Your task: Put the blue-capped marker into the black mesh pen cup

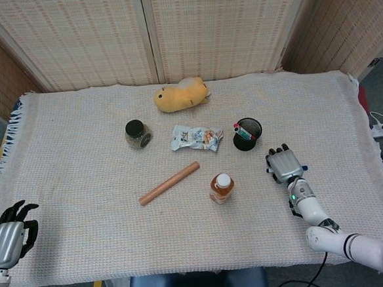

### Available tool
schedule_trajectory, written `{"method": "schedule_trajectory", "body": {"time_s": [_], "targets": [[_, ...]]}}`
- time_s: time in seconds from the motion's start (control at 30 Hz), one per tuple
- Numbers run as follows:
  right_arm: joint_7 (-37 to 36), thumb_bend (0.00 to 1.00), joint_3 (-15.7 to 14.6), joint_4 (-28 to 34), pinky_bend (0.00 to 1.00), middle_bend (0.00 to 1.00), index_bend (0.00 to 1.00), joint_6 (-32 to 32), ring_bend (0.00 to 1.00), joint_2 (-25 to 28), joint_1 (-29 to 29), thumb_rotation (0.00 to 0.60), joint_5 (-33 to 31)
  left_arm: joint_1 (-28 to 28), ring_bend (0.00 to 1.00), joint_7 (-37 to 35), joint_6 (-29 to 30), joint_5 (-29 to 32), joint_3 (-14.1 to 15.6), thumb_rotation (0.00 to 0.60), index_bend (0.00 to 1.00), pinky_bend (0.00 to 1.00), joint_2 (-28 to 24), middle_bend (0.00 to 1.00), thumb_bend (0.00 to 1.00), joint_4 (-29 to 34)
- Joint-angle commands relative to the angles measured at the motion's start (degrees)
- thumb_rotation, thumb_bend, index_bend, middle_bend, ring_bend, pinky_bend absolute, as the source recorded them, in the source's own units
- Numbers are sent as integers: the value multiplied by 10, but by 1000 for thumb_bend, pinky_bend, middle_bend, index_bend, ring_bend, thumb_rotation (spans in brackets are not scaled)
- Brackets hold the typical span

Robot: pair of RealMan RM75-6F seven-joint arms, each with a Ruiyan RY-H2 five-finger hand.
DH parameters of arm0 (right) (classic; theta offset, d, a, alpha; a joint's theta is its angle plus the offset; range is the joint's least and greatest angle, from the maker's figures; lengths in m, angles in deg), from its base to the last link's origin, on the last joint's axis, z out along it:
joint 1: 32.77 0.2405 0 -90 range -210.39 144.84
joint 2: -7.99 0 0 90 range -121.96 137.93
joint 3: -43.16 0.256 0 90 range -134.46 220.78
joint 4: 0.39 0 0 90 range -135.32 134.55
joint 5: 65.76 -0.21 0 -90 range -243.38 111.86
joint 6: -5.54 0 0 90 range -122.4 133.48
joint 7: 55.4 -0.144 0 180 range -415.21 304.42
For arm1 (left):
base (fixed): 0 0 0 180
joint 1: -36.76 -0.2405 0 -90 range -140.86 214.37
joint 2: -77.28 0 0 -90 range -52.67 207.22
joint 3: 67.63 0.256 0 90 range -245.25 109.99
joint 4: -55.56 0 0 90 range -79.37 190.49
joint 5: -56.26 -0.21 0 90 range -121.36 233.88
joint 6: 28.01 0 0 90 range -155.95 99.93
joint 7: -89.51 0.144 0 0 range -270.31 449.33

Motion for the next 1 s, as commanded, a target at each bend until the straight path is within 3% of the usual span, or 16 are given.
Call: {"method": "schedule_trajectory", "body": {"time_s": [0.03,0.7,1.0], "targets": [[1,266,-2,-4,134,197,461,-5,242,-4,1,600,0,0,91,0,0,0,0,600,380,154,0,211,586,0],[-18,267,-4,-8,182,239,624,-31,297,-7,-3,600,9,1,94,1,-3,1,0,600,382,154,2,211,585,-2],[-54,270,30,89,190,244,632,-89,302,54,-9,600,50,1,94,2,-2,-1,1,600,382,154,1,212,585,-1]]}}
